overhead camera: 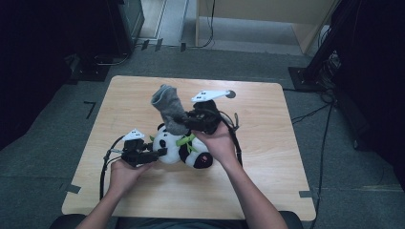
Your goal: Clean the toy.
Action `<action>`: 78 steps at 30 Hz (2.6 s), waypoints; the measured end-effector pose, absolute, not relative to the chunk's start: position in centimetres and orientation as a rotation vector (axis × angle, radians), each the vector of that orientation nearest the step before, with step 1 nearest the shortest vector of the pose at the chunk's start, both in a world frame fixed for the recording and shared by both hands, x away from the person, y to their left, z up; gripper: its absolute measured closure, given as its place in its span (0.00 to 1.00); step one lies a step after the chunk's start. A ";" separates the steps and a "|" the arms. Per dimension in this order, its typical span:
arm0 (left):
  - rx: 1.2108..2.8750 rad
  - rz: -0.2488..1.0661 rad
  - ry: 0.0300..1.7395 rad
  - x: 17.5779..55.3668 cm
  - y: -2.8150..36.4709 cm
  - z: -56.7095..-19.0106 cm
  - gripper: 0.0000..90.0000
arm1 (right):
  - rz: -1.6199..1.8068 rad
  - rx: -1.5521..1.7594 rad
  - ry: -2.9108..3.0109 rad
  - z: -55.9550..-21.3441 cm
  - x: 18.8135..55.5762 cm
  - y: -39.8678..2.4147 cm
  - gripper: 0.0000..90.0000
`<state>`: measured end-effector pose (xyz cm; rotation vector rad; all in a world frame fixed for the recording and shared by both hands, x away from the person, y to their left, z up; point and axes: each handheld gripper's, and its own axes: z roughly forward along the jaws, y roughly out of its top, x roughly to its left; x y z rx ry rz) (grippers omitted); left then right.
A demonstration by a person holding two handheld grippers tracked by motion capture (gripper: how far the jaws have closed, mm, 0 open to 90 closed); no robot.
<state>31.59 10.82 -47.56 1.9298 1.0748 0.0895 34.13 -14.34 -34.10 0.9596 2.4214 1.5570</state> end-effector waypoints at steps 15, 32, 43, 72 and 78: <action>1.928 0.097 1.086 31.5 10.8 -47.7 0.51 | 1.323 1.050 2.620 -40.6 36.5 -11.9 0.87; 1.957 0.073 1.084 31.9 10.9 -47.5 0.51 | 1.231 1.201 2.529 -41.3 37.1 -16.6 0.88; 1.927 0.065 1.090 32.0 11.0 -47.7 0.51 | 1.234 1.250 2.436 -40.5 37.5 -19.3 0.88; 1.923 0.108 1.060 31.3 11.0 -48.0 0.49 | 1.429 1.066 2.629 -40.2 36.0 -12.2 0.88; 1.938 0.073 1.090 31.7 10.9 -47.6 0.50 | 1.417 1.137 2.616 -41.4 36.7 -13.6 0.87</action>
